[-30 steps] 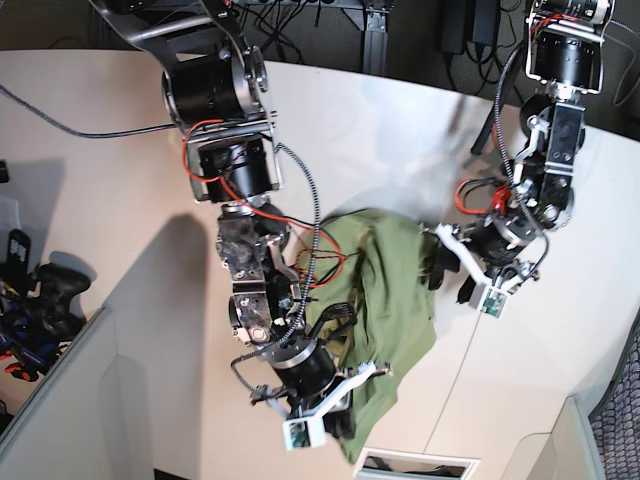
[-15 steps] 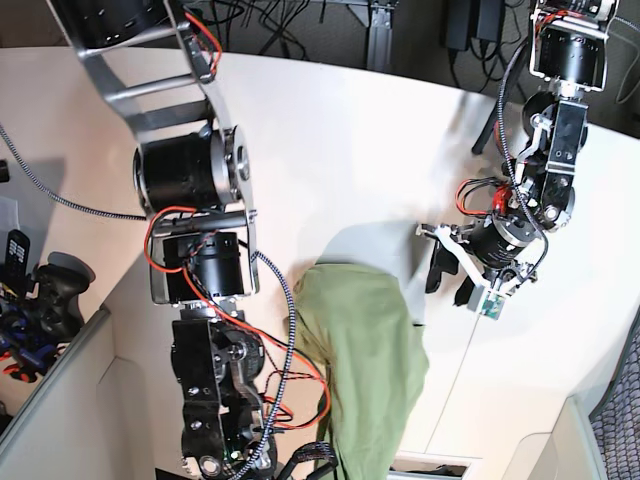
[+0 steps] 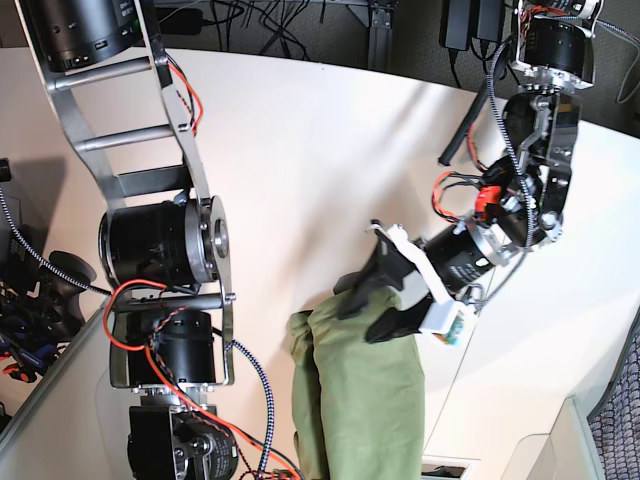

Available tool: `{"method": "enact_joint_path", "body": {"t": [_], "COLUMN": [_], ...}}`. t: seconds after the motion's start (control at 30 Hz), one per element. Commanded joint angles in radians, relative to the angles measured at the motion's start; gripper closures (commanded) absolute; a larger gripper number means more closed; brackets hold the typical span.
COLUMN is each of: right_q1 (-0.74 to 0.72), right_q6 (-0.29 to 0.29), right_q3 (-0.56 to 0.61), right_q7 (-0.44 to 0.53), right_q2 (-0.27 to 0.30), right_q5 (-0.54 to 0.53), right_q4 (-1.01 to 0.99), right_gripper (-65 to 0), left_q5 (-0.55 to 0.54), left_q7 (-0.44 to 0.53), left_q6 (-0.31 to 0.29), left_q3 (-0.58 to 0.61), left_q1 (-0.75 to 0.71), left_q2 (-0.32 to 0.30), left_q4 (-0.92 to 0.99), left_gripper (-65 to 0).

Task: Layout the t-shirt on the table in an organized manner, then fold the t-shirt properly
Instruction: 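Grasp the shirt with both grippers and lift it off the table, then stretch the lifted shirt between grippers and lay it across the table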

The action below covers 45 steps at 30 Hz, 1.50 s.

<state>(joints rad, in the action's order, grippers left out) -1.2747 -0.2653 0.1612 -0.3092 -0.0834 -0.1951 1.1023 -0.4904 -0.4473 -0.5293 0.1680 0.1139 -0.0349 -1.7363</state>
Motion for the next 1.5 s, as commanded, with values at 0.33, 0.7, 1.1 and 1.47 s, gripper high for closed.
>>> {"method": "enact_joint_path", "body": {"t": [0.33, 0.7, 1.1, 1.47], "right_q1": [-0.031, -0.031, -0.031, -0.031], "right_q6": [-0.009, -0.038, -0.038, -0.039], "right_q3": [-0.004, -0.004, -0.005, -0.005], "right_q7": [-0.118, -0.137, -0.159, -0.234], "right_q2": [0.001, 0.000, 0.113, 0.293], "right_q5": [-0.080, -0.119, -0.101, -0.158], "right_q4": [0.011, 0.011, 0.011, 0.003], "right_gripper": [0.0, 0.0, 0.0, 0.0], "left_q5": [0.222, 0.248, 0.338, 0.344], "left_q7": [0.194, 0.358, 0.423, 0.419], "left_q6": [0.142, 0.164, 0.233, 0.283], "left_q3": [0.139, 0.069, -0.045, -0.045], "left_q1": [0.204, 0.439, 0.534, 0.621], "left_q2": [0.152, 0.154, -0.048, -0.291], "left_q4": [0.239, 0.672, 0.906, 0.906], "left_gripper": [-34.9, -34.9, -34.9, -34.9]}}
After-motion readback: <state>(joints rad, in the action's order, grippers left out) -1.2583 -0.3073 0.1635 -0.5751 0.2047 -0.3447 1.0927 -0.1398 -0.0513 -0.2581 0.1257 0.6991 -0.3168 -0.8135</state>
